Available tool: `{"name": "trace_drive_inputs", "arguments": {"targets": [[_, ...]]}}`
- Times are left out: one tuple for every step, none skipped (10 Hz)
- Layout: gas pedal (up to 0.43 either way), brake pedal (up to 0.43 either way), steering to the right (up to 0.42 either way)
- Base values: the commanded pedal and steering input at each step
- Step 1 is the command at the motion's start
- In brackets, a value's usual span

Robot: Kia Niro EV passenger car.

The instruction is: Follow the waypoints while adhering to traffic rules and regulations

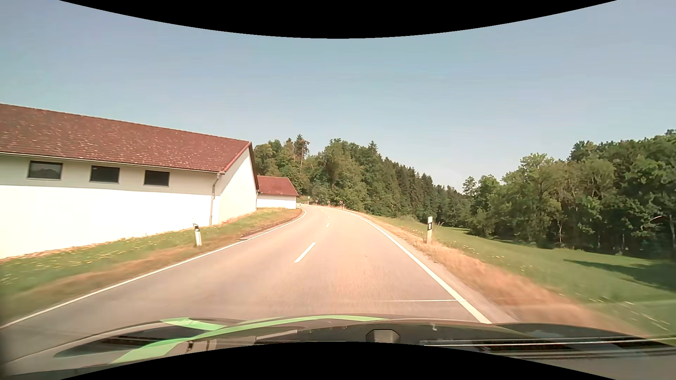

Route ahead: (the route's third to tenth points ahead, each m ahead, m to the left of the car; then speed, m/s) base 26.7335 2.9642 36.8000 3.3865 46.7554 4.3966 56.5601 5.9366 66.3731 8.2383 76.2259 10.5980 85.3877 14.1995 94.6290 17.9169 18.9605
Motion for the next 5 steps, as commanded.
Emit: {"name": "trace_drive_inputs", "arguments": {"targets": [[0.209, 0.0, -0.006], [0.22, 0.0, -0.006], [0.228, 0.0, -0.007], [0.26, 0.0, -0.007], [0.26, 0.0, -0.01]]}}
